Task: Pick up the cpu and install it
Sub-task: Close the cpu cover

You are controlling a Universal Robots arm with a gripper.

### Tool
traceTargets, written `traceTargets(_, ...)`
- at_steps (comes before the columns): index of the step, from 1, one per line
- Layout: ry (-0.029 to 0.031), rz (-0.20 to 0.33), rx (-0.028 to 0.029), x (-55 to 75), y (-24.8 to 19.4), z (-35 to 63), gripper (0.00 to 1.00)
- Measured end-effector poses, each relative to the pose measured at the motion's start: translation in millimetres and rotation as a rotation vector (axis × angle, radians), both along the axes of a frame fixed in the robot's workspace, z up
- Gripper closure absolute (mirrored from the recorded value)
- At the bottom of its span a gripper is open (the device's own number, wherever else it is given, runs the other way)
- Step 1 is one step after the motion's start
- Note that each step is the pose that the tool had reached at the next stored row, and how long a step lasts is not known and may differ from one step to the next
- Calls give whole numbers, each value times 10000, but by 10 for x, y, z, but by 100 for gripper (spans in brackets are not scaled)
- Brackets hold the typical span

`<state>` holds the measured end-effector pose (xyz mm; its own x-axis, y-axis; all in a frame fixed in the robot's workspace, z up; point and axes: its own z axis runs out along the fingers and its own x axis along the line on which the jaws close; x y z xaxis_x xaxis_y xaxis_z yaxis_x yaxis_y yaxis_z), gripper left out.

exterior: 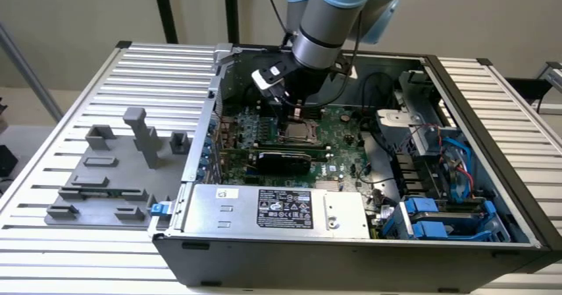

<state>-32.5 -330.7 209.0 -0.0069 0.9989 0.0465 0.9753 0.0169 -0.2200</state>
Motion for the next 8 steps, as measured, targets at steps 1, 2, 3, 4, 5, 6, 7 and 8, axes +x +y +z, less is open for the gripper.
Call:
traceTargets(1,0,-8,1,0,0,-19,89)
traceTargets(2,0,-16,1,-1,0,-37,89)
traceTargets(3,0,-23,0,-1,0,-54,89)
traceTargets(4,0,-29,0,-1,0,-68,89)
traceTargets(5,0,-34,0,-1,0,-77,89)
traceTargets(6,1,-39,-1,-1,0,-78,89)
traceTargets(7,1,-44,-2,-1,0,-78,89)
traceTargets(8,5,-48,0,-1,0,-76,89)
